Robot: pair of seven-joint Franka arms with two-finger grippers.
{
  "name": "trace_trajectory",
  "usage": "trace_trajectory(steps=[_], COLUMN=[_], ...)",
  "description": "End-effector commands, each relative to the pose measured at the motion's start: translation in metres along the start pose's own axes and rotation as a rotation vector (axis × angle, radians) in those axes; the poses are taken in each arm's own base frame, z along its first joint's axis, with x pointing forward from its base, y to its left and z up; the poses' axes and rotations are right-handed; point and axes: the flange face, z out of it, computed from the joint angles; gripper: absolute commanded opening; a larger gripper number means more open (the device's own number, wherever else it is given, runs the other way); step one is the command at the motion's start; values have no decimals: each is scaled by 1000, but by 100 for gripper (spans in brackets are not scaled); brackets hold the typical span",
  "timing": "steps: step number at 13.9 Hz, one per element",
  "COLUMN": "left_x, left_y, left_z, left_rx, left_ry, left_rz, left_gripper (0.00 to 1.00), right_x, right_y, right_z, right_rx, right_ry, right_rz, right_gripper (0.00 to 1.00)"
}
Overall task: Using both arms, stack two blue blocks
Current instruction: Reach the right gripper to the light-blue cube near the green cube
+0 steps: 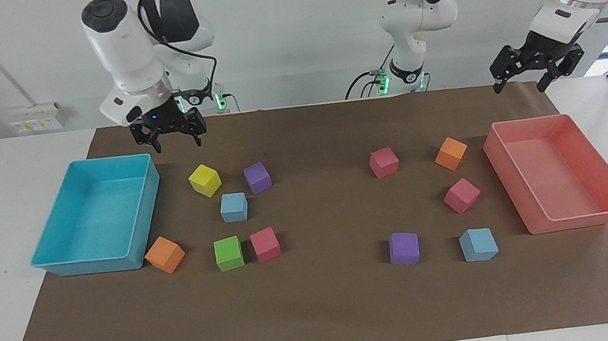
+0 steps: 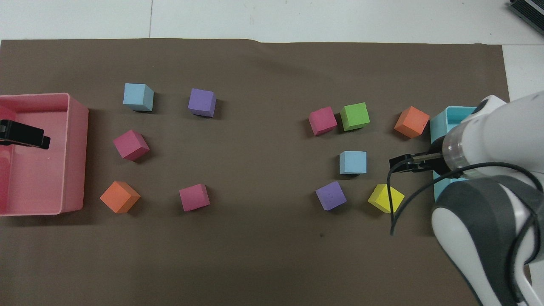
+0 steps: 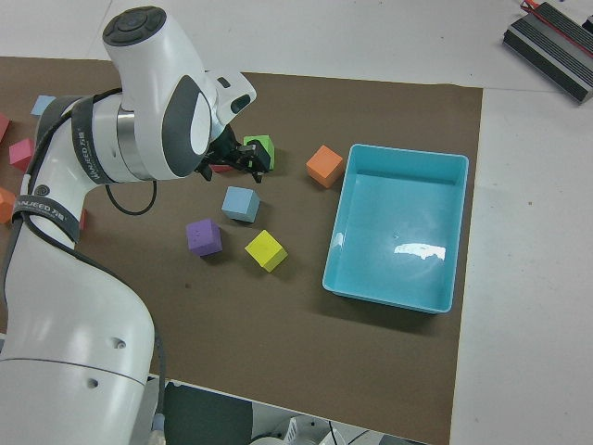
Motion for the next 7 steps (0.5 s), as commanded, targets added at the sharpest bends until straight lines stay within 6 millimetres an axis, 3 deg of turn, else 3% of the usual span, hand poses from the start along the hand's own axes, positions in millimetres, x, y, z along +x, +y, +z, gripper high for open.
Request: trace_trajectory(steps=[1,7], left_x=[-9,-9], left_y=[0,0], left_z=[-1,-1], left_rx=[-7,-7], left_ry=[-5,-5], left_rz=[-8,-8], left_gripper=[100,100], right_x=[13,28], right_y=[-20,-33], right_z=[46,138], right_rx=[15,26], right_ry=[1,40], right_rz=[17,17], right_gripper=[100,100])
